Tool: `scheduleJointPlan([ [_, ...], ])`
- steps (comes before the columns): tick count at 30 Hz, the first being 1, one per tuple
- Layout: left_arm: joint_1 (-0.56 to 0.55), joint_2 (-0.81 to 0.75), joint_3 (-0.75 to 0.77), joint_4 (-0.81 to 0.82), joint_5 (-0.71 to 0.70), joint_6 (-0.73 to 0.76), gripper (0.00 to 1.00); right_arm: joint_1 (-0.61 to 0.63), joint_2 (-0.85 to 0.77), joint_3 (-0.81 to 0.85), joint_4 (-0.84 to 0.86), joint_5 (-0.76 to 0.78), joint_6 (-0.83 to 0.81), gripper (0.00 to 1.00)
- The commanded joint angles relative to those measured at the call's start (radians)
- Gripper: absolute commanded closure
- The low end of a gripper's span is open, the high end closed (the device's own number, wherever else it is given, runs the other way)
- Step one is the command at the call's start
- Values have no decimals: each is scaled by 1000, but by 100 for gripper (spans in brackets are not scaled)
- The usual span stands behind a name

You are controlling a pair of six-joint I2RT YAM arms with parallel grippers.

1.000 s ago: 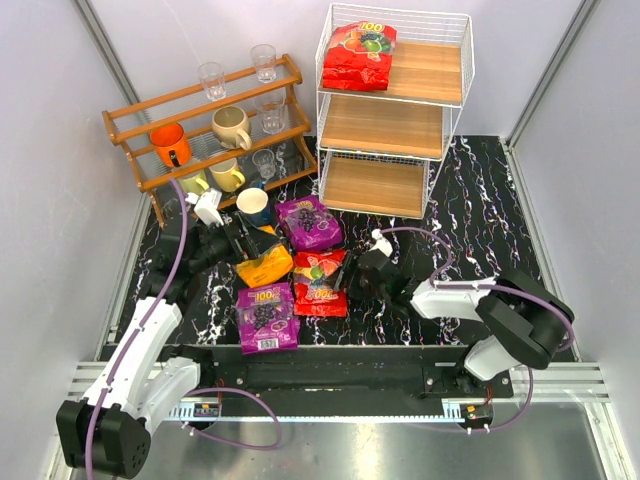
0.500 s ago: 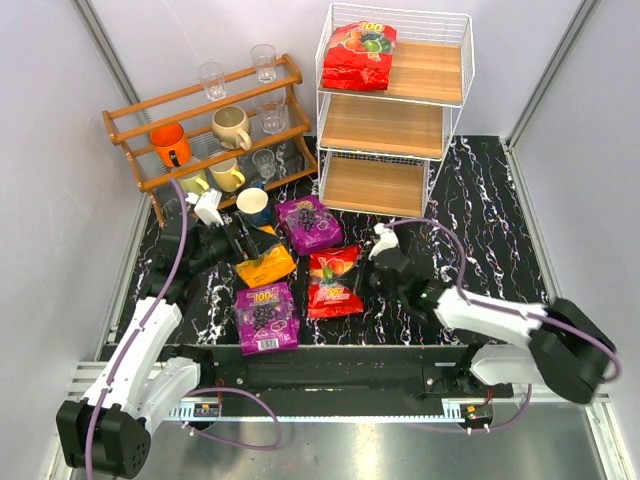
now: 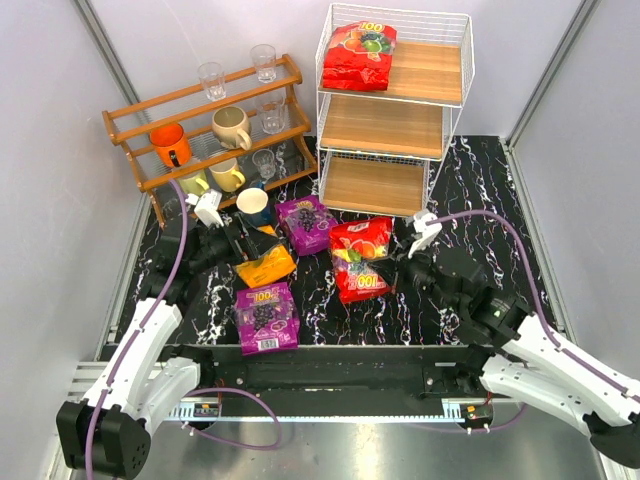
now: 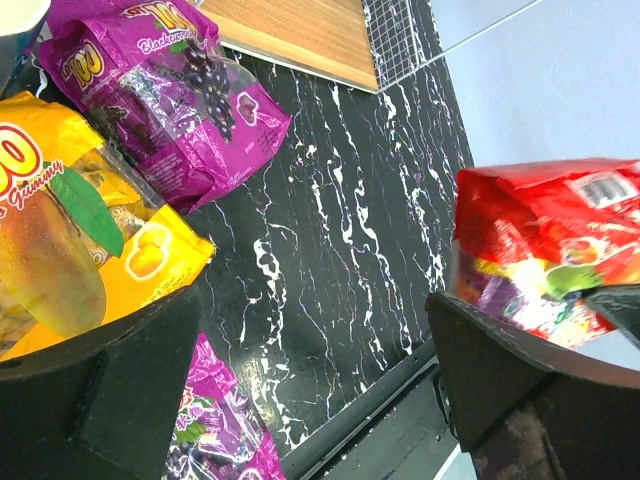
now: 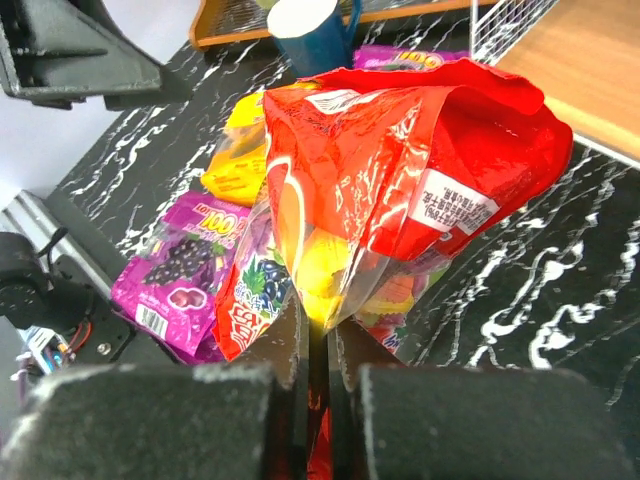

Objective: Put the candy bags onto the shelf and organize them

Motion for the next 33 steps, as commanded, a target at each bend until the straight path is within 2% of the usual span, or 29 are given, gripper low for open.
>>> scheduleJointPlan([
  [1, -2, -22, -7, 25, -3, -2, 3, 5, 85, 282, -55, 164, -107, 100],
  [3, -2, -21, -1, 26, -3, -5, 3, 5, 156, 393, -127, 261, -118, 100],
  [4, -2, -21, 1, 25, -5, -5, 3, 2, 228, 509, -146, 339, -144, 100],
  [9, -2, -21, 21, 23, 1, -10, 3, -44, 409, 858, -235, 373, -207, 100],
  [12, -4, -24, 27, 19, 4, -8, 3, -97, 501, 1123, -276, 326, -225, 100],
  [18, -2, -22, 29, 22, 7, -16, 3, -228, 693, 1472, -405, 217, -250, 100],
  [21, -2, -21, 27, 29, 9, -20, 3, -292, 816, 1677, -492, 122, -250, 100],
  [22, -2, -19, 29, 31, 10, -22, 3, -346, 898, 1813, -526, 63, -242, 100],
  [25, -2, -18, 29, 33, 10, -22, 3, -456, 1056, 2078, -641, -68, -206, 100],
  [27, -2, -16, 27, 34, 12, -20, 3, -524, 1097, 2130, -642, -149, -170, 100],
  [28, -2, -15, 24, 40, 10, -20, 3, -594, 1107, 2120, -625, -235, -122, 100],
  [30, -2, -7, 13, 48, 16, -23, 3, -647, 1109, 2052, -555, -326, -80, 100],
  [33, -2, -1, 1, 62, 18, -27, 3, -711, 1127, 2026, -499, -404, -35, 100],
])
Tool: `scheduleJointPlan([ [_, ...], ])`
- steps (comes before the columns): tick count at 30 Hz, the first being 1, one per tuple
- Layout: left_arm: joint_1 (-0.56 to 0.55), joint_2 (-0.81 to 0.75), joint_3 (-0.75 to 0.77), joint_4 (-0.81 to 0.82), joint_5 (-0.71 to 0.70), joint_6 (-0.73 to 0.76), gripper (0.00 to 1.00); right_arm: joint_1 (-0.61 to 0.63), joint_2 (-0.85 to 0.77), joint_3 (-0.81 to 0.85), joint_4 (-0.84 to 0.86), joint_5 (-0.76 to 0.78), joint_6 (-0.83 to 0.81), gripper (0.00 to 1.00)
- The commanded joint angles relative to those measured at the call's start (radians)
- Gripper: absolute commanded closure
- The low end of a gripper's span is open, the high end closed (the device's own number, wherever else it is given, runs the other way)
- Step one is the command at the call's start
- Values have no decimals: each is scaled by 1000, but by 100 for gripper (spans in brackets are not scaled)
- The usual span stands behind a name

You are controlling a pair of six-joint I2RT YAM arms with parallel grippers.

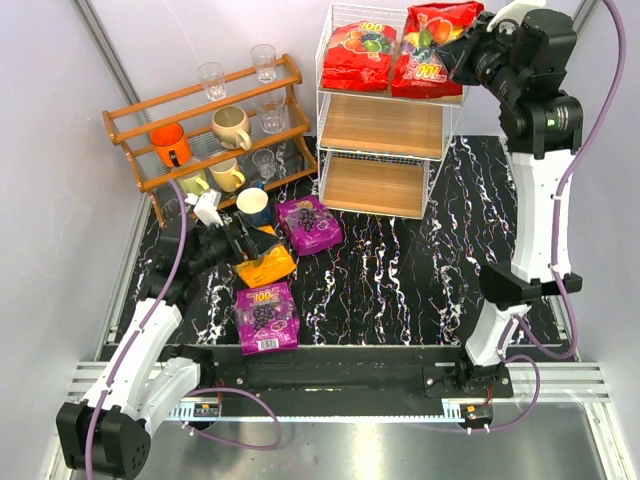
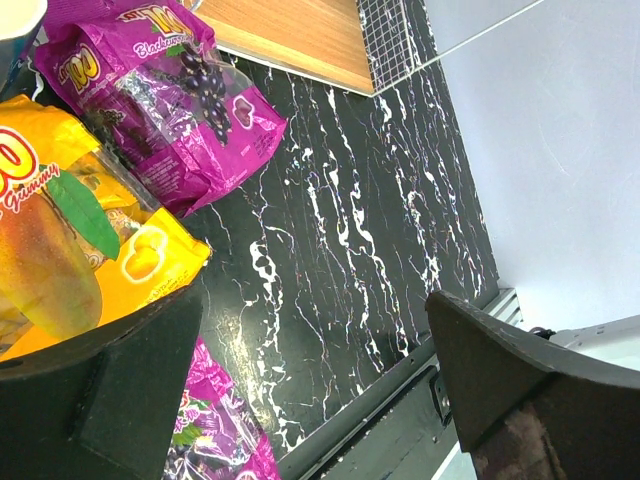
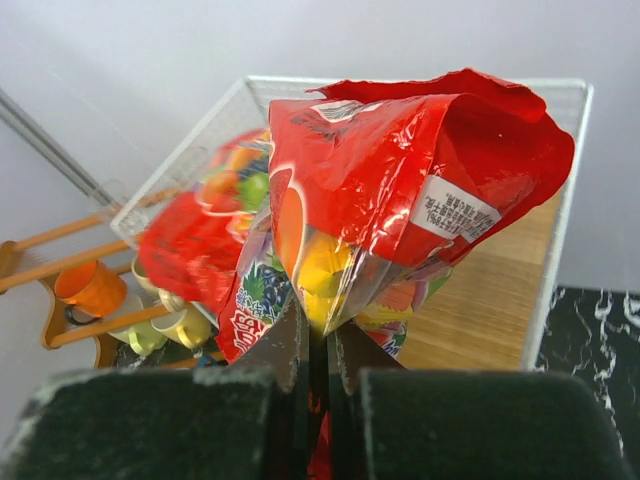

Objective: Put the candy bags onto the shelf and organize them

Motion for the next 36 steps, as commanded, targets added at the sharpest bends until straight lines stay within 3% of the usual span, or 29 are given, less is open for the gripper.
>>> scheduleJointPlan([
  [1, -3, 5, -1, 58, 18, -17, 3, -76, 18, 12, 149, -223, 101, 100],
  [8, -3, 12, -14, 67, 15, -19, 3, -95, 33, 34, 171, -283, 95, 100],
  [11, -3, 9, -16, 75, 17, -25, 3, -95, -19, 20, 174, -332, 98, 100],
  [14, -3, 5, -5, 70, 15, -20, 3, -95, -144, -113, 190, -448, 102, 100],
  [20, -3, 9, 13, 58, 7, -10, 3, -92, -561, -769, 337, -593, 164, 100],
  [21, -3, 15, 15, 55, 6, -10, 3, -92, -656, -931, 345, -577, 179, 100],
  [26, -3, 14, 18, 49, 4, -2, 4, -81, -873, -1387, 338, -502, 202, 100],
  [31, -3, 17, 12, 44, -3, 3, 4, -41, -987, -1647, 338, -464, 199, 100],
  [36, -9, 8, 2, 47, -6, 18, 4, 101, -1008, -1862, 399, -376, 224, 100],
])
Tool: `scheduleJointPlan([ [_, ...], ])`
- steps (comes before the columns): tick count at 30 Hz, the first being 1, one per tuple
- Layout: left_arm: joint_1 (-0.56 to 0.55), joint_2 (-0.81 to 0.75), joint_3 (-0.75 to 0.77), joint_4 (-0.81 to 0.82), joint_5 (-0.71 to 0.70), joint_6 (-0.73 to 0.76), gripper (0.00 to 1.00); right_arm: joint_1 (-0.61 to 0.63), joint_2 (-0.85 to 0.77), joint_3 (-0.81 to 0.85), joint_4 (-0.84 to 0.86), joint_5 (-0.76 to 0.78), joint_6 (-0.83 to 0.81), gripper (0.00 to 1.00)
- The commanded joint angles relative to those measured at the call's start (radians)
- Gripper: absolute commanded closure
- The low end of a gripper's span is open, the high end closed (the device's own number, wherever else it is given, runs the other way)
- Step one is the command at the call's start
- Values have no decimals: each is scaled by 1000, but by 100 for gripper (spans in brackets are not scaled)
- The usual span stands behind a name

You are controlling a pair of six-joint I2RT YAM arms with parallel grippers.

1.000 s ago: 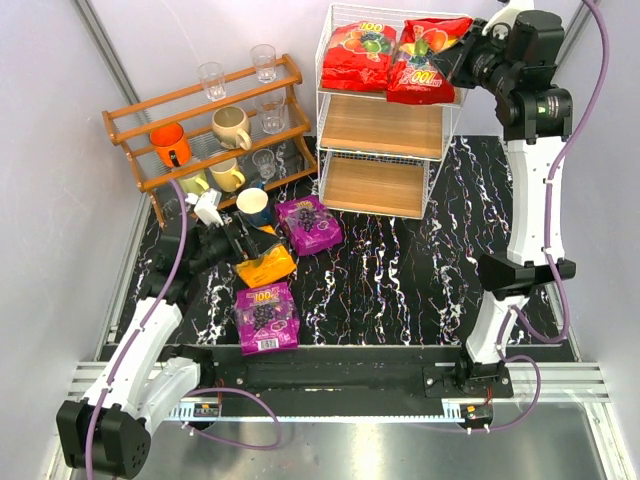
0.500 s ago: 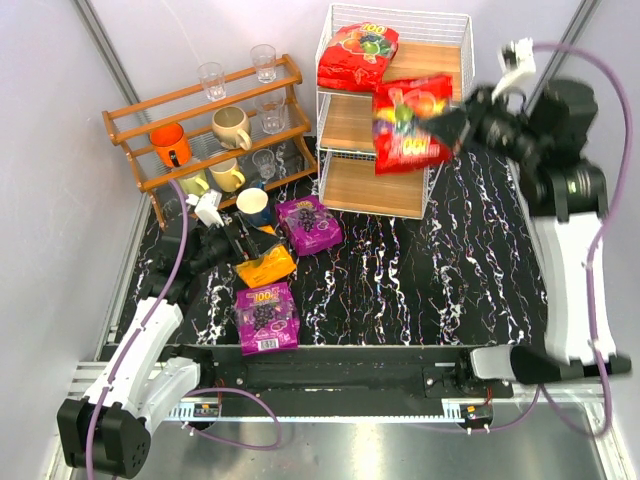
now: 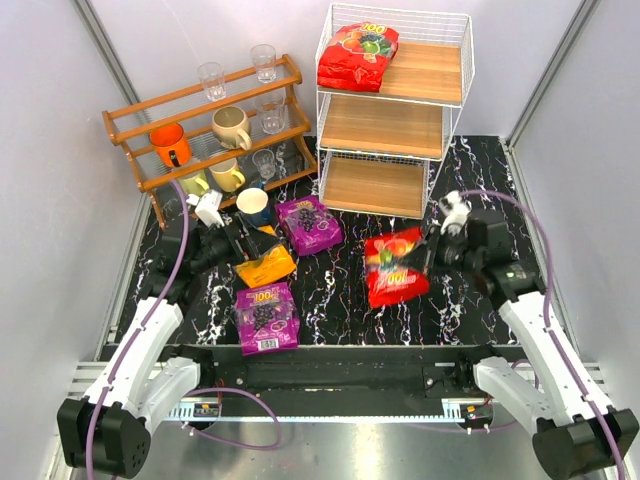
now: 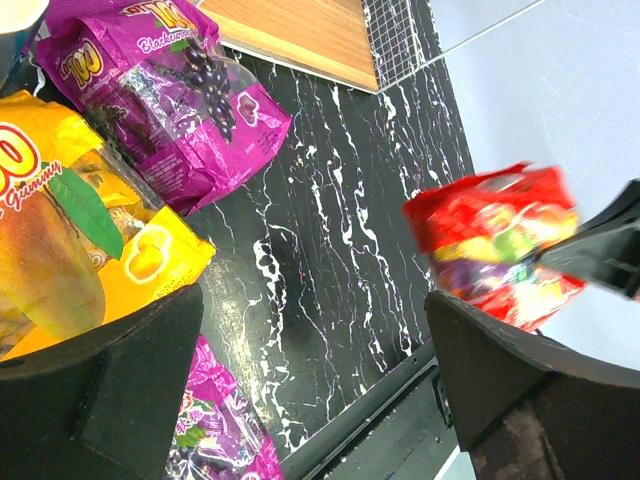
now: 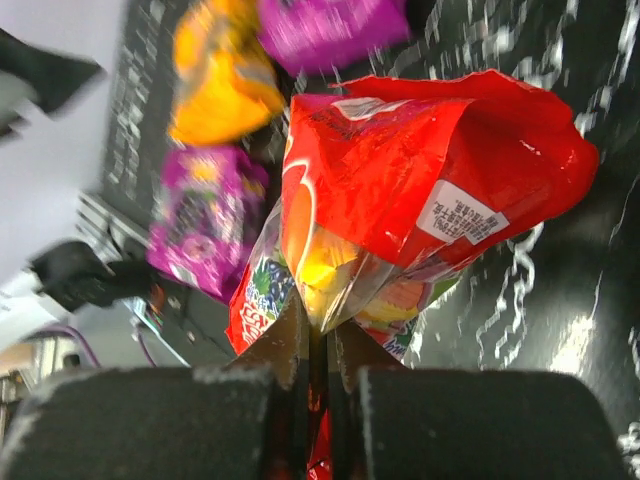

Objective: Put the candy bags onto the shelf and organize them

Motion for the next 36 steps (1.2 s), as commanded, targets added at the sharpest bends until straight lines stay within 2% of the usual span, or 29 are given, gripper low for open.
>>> scheduleJointPlan([
  [1, -11, -5, 16, 27, -6, 31, 5, 142, -22, -82, 176, 72, 42, 100],
  [7, -57, 20, 41, 25, -19, 69, 7, 368, 146, -104, 263, 207, 61, 100],
  [12, -138, 63, 81, 12, -59, 106, 7, 463, 271, -96, 303, 242, 56, 99],
  [13, -152, 78, 88, 9, -76, 118, 7, 474, 292, -99, 299, 239, 54, 85],
  [14, -178, 87, 99, 9, -82, 124, 7, 477, 297, -104, 299, 236, 53, 76],
  [17, -222, 132, 122, 8, -104, 138, 8, 477, 294, -127, 288, 259, 56, 57],
  [21, -277, 195, 154, 15, -127, 164, 8, 479, 236, -139, 198, 421, 80, 46],
  [22, -290, 225, 165, 19, -133, 170, 9, 479, 205, -136, 173, 524, 106, 45],
  [25, -365, 296, 222, 28, -147, 201, 9, 477, 135, -133, 80, 700, 189, 43],
  [27, -397, 359, 280, 33, -151, 232, 10, 479, 98, -144, 31, 736, 238, 42],
  [32, -497, 497, 418, 35, -148, 307, 12, 477, -25, -204, -28, 661, 386, 46],
  [36, -554, 635, 524, 33, -147, 370, 15, 486, -122, -273, -72, 592, 432, 61],
])
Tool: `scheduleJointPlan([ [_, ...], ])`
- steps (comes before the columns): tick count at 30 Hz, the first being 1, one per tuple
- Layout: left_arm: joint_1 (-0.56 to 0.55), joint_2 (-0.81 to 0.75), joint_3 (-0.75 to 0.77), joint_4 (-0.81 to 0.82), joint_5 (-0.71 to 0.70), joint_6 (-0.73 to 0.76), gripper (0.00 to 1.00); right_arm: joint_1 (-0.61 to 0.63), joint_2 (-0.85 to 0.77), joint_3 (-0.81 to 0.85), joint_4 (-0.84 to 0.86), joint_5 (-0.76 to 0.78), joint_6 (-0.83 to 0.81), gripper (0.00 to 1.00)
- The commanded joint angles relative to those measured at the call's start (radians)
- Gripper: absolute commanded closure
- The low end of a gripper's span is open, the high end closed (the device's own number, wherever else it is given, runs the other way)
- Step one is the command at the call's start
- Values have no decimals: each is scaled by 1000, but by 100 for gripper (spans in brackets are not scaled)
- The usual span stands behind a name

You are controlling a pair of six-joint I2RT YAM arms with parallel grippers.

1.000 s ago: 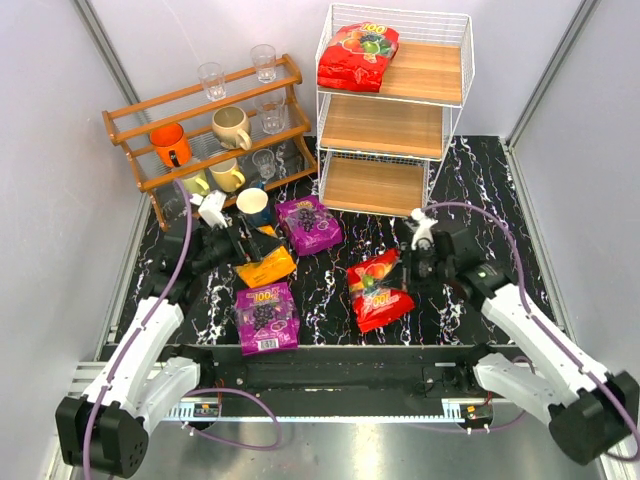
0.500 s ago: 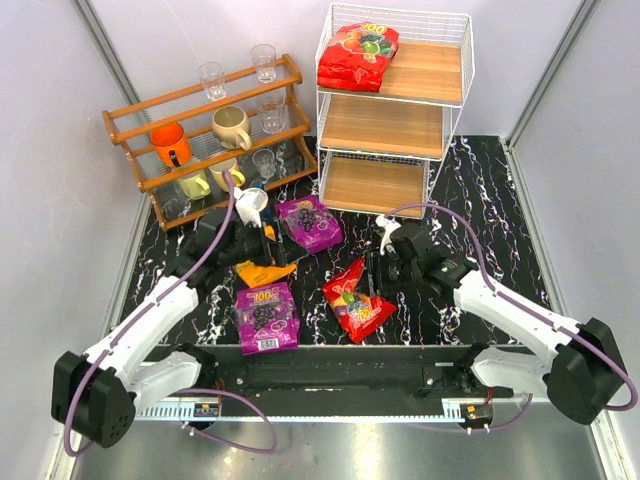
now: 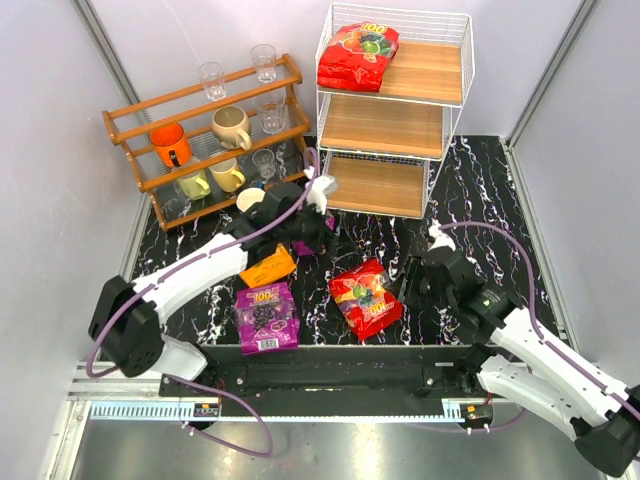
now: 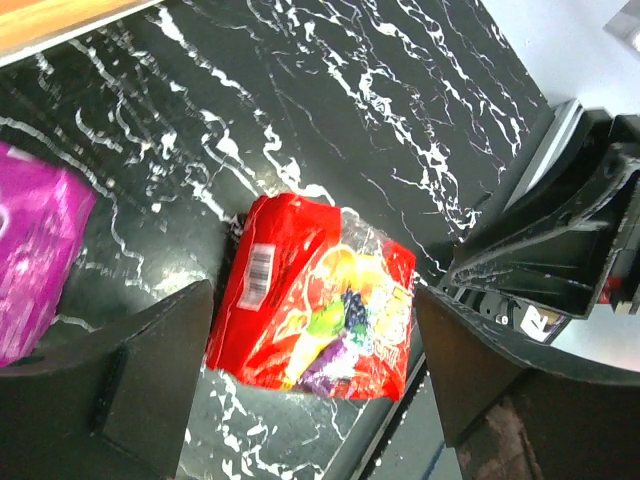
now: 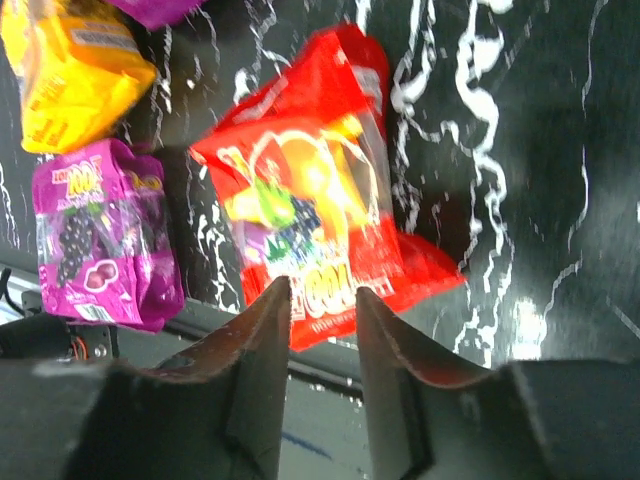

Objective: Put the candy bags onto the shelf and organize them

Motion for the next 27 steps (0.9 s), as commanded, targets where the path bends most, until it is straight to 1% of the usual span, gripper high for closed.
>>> scheduleJointPlan([
  [1, -66, 116, 150, 42, -14, 103, 17, 15, -104, -53, -93, -32, 104, 72],
  [3, -91, 192, 191, 33, -18, 129, 20, 15, -142, -68, -118, -52, 98, 85],
  [4, -117, 219, 211, 31, -20, 132, 21, 16, -174, -71, -122, -55, 96, 100],
  [5, -126, 242, 252, 27, -20, 135, 23, 16, -191, -74, -128, -58, 96, 100],
  [6, -136, 286, 269, 25, -27, 135, 24, 18, -222, -86, -128, -68, 95, 100],
  [8, -157, 324, 314, 25, -43, 132, 27, 24, -254, -100, -112, -66, 96, 100],
  [9, -162, 358, 328, 31, -49, 129, 28, 24, -277, -118, -101, -101, 104, 100],
  [10, -168, 377, 340, 34, -51, 124, 30, 26, -285, -131, -89, -104, 110, 100],
  [11, -171, 412, 351, 36, -52, 118, 31, 33, -290, -141, -61, -109, 116, 100],
  [12, -172, 430, 378, 35, -51, 115, 35, 36, -282, -158, -47, -112, 124, 100],
  [13, -177, 449, 391, 33, -48, 114, 38, 43, -273, -165, -32, -108, 127, 100],
  [15, -183, 499, 427, 25, -34, 111, 43, 76, -232, -168, 5, -76, 139, 100],
  [17, -186, 533, 446, 21, -31, 106, 45, 113, -198, -151, 26, -2, 144, 100],
  [18, -186, 539, 452, 19, -32, 105, 46, 154, -160, -119, 31, 64, 147, 100],
  [20, -186, 550, 454, 22, -35, 106, 46, 203, -117, -68, 42, 139, 156, 100],
  [21, -186, 550, 457, 22, -38, 109, 46, 269, -75, -53, 42, 214, 168, 100],
  [23, -186, 553, 461, 19, -43, 115, 46, 352, -40, -24, 40, 308, 205, 100],
  [24, -186, 552, 461, 16, -43, 117, 46, 434, -12, -20, 37, 396, 250, 100],
  [26, -188, 558, 475, 8, -41, 121, 48, 528, 12, -30, 36, 486, 317, 100],
  [27, -188, 559, 477, 2, -37, 123, 48, 573, 37, -36, 36, 567, 394, 100],
])
